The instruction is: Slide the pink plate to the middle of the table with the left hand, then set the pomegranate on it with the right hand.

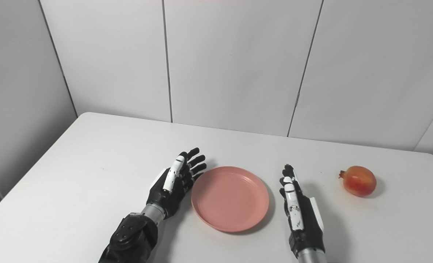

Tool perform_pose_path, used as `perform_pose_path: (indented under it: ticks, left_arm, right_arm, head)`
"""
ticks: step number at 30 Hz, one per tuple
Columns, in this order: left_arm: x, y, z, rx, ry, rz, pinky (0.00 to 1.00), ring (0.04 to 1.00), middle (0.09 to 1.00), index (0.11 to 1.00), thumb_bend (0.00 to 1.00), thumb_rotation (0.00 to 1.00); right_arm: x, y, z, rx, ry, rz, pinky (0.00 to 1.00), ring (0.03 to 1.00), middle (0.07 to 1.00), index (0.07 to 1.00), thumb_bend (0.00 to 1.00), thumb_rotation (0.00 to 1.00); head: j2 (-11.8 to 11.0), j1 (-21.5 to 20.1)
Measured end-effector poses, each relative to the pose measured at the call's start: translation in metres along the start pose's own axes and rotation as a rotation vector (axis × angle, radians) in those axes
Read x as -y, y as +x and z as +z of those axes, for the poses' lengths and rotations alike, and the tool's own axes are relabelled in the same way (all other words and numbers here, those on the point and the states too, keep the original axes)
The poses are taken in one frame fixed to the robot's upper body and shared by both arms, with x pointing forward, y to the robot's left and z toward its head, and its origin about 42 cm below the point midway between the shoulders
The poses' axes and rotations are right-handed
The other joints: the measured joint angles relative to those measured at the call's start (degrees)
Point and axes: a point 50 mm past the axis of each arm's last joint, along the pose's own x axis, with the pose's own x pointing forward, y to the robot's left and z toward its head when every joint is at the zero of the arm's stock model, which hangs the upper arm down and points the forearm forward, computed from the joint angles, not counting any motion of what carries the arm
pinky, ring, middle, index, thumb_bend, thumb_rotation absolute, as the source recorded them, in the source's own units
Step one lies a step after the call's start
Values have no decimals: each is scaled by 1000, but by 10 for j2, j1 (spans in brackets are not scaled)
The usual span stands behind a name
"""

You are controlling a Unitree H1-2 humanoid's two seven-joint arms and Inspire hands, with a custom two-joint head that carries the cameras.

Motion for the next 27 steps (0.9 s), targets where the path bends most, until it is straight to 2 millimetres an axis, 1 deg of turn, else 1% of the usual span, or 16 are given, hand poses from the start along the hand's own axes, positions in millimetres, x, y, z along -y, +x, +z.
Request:
perform_pose_path:
  ticks: [3, 6, 7, 8, 9, 10, 12, 14, 17, 18, 20, 21, 22, 24, 26, 27]
  left_arm:
    - [-1, -1, -1, 3, 17, 5, 904, 904, 910, 902, 394, 1000]
    - [-1, -2, -2, 12, 22, 8, 906, 906, 914, 902, 393, 1000]
    - [-2, -2, -3, 16, 25, 9, 904, 904, 912, 900, 391, 1000]
    - [-2, -2, -4, 22, 30, 11, 904, 906, 914, 901, 393, 1000]
    - [-3, -2, -4, 25, 39, 14, 904, 906, 915, 902, 393, 1000]
    - [-3, -2, -4, 26, 41, 15, 906, 907, 916, 903, 394, 1000]
    - [-4, -2, -4, 29, 42, 16, 910, 909, 918, 906, 393, 1000]
    - [-6, -2, -4, 36, 45, 17, 919, 916, 924, 908, 394, 1000]
    - [-9, -3, -4, 46, 48, 23, 921, 920, 928, 912, 394, 1000]
    - [-10, -4, -4, 47, 48, 27, 921, 919, 928, 914, 396, 1000]
    - [-12, -5, -4, 52, 51, 32, 926, 924, 934, 922, 397, 1000]
    - [-13, -5, -4, 54, 53, 35, 929, 928, 938, 927, 396, 1000]
    - [-15, -6, -4, 56, 55, 37, 931, 932, 941, 930, 394, 1000]
    - [-17, -6, -4, 62, 66, 40, 935, 937, 944, 932, 395, 1000]
    - [-21, -7, -2, 71, 91, 47, 938, 943, 948, 938, 389, 1000]
    - [-22, -8, -2, 74, 96, 49, 938, 943, 949, 939, 387, 1000]
  right_arm:
    - [3, 0, 3, 13, -11, -9, 957, 954, 966, 961, 214, 1000]
    - [9, 1, 9, 33, -17, -16, 950, 953, 968, 961, 220, 1000]
    - [11, 1, 12, 42, -16, -17, 943, 953, 967, 962, 237, 1000]
    - [13, 1, 16, 57, -17, -17, 946, 952, 966, 962, 249, 1000]
    - [15, 2, 22, 75, -22, -17, 947, 952, 965, 961, 251, 1000]
    - [16, 2, 26, 92, -29, -17, 949, 948, 962, 959, 271, 1000]
    - [19, 5, 34, 120, -42, -18, 951, 949, 960, 958, 290, 1000]
    - [22, 5, 40, 138, -60, -22, 958, 953, 961, 958, 317, 1000]
    - [25, 4, 54, 189, -85, -25, 949, 945, 956, 952, 316, 1000]
    - [27, 5, 59, 206, -94, -29, 950, 941, 952, 947, 324, 1000]
    - [32, 7, 69, 236, -111, -45, 944, 935, 948, 942, 342, 1000]
    - [35, 8, 73, 247, -119, -55, 936, 932, 945, 939, 353, 1000]
    - [37, 9, 75, 255, -132, -65, 927, 927, 941, 935, 361, 1000]
    - [41, 11, 80, 266, -155, -83, 915, 917, 930, 924, 344, 1000]
    - [45, 14, 83, 274, -183, -101, 894, 907, 919, 915, 359, 974]
    - [48, 15, 84, 278, -210, -111, 888, 906, 918, 914, 386, 970]
  head:
    - [0, -4]
    - [-6, -39]
    - [-6, -41]
    - [-10, -55]
    - [-10, -55]
    - [-12, -68]
    - [-12, -69]
    - [-21, -93]
    - [-26, -106]
    - [-30, -118]
    - [-34, -120]
    - [-34, -129]
    - [-34, -129]
    - [-42, -152]
    - [-46, -161]
    - [-46, -161]
